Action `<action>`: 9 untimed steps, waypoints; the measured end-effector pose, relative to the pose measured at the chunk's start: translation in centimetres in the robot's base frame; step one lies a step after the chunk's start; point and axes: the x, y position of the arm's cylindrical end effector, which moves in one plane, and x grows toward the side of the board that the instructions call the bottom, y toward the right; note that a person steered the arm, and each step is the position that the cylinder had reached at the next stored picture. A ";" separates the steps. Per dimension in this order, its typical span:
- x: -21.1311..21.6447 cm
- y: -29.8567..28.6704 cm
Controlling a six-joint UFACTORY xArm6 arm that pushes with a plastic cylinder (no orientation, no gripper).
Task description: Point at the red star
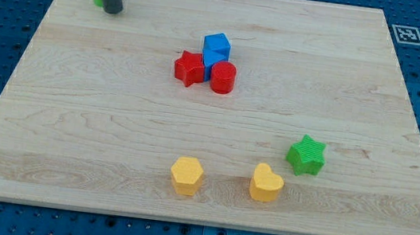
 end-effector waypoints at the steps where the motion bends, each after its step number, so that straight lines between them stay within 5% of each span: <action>1: -2.4 -2.3; 2: -2.8 -3.0; 3: 1.6 -0.1; 5: 15.6 8.8; 9: 15.7 8.8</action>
